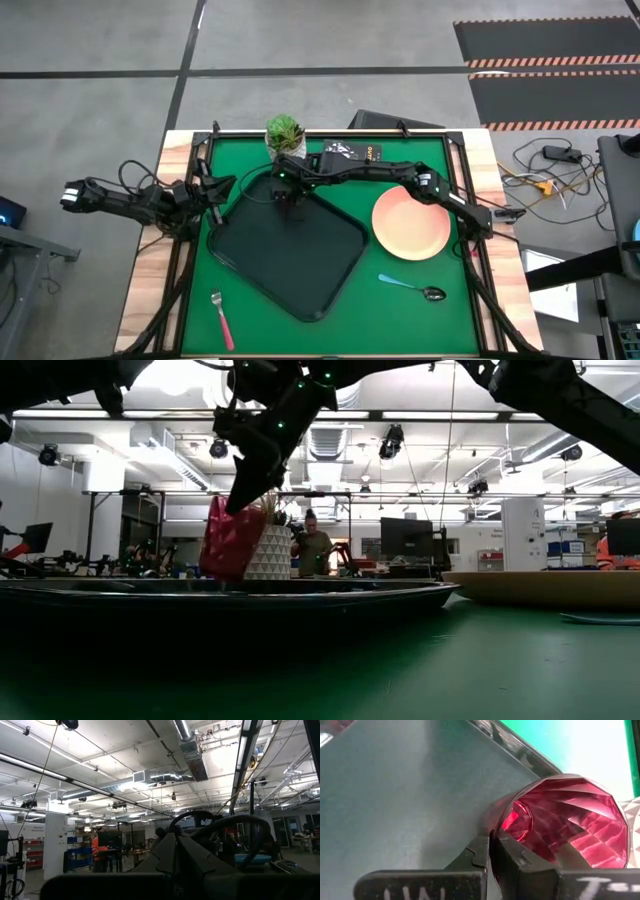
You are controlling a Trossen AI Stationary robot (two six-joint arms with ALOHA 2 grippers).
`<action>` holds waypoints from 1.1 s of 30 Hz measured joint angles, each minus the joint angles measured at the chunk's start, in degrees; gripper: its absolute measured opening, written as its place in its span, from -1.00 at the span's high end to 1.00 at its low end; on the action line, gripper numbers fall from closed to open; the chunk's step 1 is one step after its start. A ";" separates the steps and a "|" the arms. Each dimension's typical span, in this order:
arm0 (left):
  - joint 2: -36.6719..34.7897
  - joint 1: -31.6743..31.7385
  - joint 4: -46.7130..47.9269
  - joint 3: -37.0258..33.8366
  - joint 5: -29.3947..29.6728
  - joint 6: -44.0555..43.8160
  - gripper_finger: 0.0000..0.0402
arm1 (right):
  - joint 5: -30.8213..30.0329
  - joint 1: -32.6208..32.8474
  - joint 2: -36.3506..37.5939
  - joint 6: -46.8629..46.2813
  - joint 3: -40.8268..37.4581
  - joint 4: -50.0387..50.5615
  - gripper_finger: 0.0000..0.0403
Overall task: Pick and place plate/cup/fork/spoon on tray
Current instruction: Put the red cup on the top left of the black tray
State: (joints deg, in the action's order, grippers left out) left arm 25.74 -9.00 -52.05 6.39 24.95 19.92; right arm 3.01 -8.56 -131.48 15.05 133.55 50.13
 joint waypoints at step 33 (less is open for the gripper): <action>0.00 0.00 -0.04 0.02 0.00 0.00 1.00 | -0.14 0.16 1.03 -0.67 -2.11 -6.53 0.41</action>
State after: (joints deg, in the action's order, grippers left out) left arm 25.74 -8.99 -52.10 6.42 24.95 19.92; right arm 2.86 -8.40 -130.45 14.37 131.45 43.60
